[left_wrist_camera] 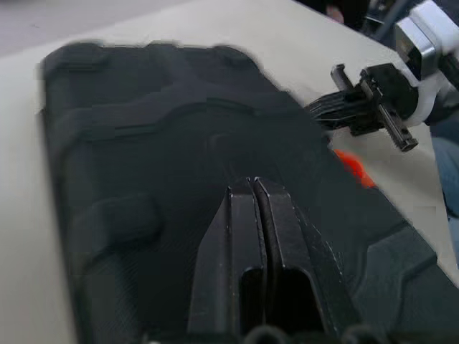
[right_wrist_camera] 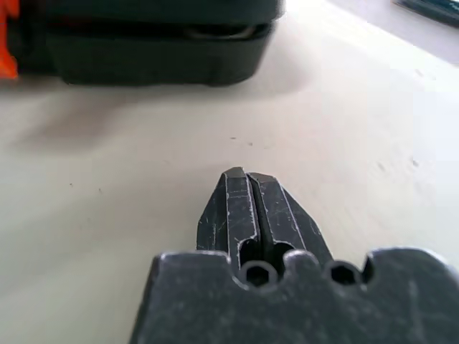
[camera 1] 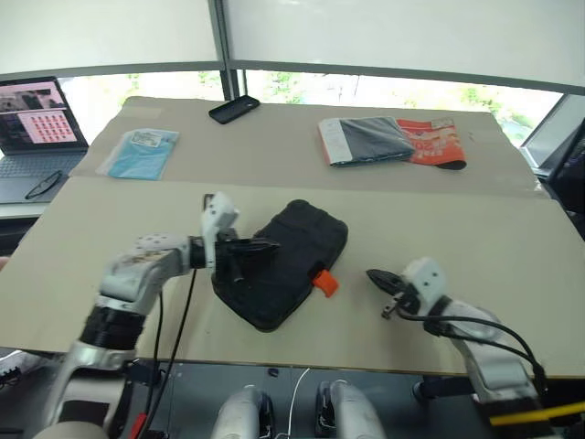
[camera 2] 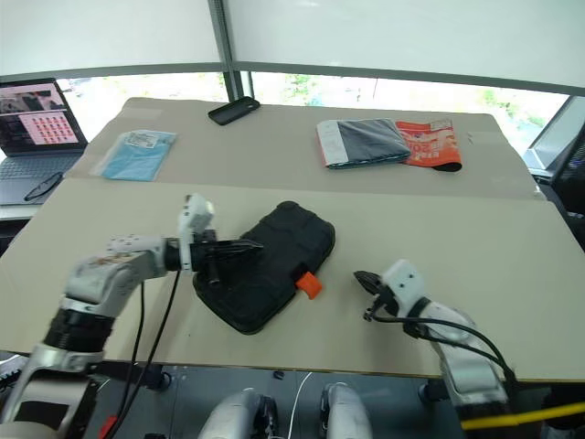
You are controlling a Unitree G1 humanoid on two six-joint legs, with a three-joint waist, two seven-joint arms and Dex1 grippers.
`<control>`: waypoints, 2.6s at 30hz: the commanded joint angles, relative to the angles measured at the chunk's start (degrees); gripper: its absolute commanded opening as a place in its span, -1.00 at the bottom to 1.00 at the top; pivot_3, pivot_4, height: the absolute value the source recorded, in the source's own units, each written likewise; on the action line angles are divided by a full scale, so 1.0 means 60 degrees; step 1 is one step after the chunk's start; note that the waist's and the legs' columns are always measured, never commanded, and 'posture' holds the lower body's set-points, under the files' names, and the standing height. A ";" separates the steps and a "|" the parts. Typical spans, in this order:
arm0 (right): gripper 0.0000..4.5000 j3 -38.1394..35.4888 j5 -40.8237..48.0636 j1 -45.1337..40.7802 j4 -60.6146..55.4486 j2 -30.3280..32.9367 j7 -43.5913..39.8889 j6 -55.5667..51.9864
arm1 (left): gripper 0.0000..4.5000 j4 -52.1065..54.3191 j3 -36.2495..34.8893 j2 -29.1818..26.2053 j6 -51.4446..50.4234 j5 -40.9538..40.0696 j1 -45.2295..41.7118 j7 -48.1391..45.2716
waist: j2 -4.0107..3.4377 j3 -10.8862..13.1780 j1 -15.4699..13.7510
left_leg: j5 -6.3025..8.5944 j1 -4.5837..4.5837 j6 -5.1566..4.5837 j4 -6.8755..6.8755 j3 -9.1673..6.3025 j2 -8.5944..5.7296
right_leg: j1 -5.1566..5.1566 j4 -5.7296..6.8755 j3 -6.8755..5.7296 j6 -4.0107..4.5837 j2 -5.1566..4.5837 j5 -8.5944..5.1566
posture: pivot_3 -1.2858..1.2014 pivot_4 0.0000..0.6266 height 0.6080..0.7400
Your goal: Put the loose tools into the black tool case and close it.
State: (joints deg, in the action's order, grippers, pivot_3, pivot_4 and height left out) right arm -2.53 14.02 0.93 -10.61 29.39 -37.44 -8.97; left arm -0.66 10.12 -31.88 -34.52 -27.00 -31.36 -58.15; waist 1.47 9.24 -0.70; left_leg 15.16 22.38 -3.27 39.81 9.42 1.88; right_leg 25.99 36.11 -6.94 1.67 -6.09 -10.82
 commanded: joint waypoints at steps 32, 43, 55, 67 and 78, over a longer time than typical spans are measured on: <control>-1.00 0.1990 -0.0309 -0.0666 -0.1063 0.0251 -0.0836 -0.1563 | -0.95 0.0333 0.0532 0.0685 -0.0847 0.1218 0.1354 0.1199 | -0.0173 -0.0145 -0.0078 | 0.0153 -0.0162 -0.0061 -0.0023 -0.0039 -0.0003 | -0.0172 -0.0063 -0.0014 -0.0016 -0.0058 -0.0032 | 0.03 -0.52 1.00; -1.00 0.2218 -0.0261 -0.1320 -0.0630 -0.0705 -0.0695 -0.1426 | -0.95 0.0370 0.0536 0.0652 -0.1038 0.1232 0.1273 0.1141 | -0.0170 -0.0143 -0.0058 | 0.0153 -0.0123 -0.0061 -0.0024 -0.0041 -0.0002 | -0.0144 -0.0070 -0.0018 -0.0019 -0.0057 -0.0031 | 0.03 -0.52 1.00; -1.00 0.1667 0.1038 -0.1772 -0.1578 -0.1214 -0.0880 -0.2668 | -0.95 0.0061 0.0445 0.0847 -0.1027 0.1272 0.1187 0.1251 | -0.0171 -0.0143 -0.0004 | 0.0151 -0.0117 -0.0053 -0.0024 -0.0046 0.0002 | -0.0137 -0.0071 -0.0019 -0.0016 -0.0058 -0.0032 | 0.03 -0.52 1.00; -1.00 0.1512 0.1554 -0.1978 -0.1753 -0.1121 -0.1132 -0.3329 | -0.95 0.0041 0.0565 0.0856 -0.1082 0.1293 0.1302 0.1106 | -0.0172 -0.0142 -0.0002 | 0.0153 -0.0106 -0.0050 -0.0027 -0.0053 0.0002 | -0.0127 -0.0073 -0.0022 0.0003 -0.0059 -0.0044 | 0.03 -0.52 1.00; -1.00 0.1419 0.1812 -0.1917 -0.2054 -0.0849 -0.1286 -0.3598 | -0.95 0.0218 0.0551 0.0842 -0.1205 0.1233 0.1430 0.1120 | -0.0174 -0.0140 0.0001 | 0.0154 -0.0099 -0.0048 -0.0033 -0.0058 0.0004 | -0.0123 -0.0089 -0.0025 0.0006 -0.0059 -0.0046 | 0.03 -0.52 1.00</control>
State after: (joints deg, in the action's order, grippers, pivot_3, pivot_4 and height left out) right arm 7.61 21.53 -7.67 -17.02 25.51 -44.41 -33.11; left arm 4.29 8.78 -27.56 -37.52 -20.45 -26.69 -51.23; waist 0.42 8.40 -0.69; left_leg 16.08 21.79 -3.55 39.60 9.07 1.91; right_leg 25.25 35.55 -7.10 1.71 -6.44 -11.10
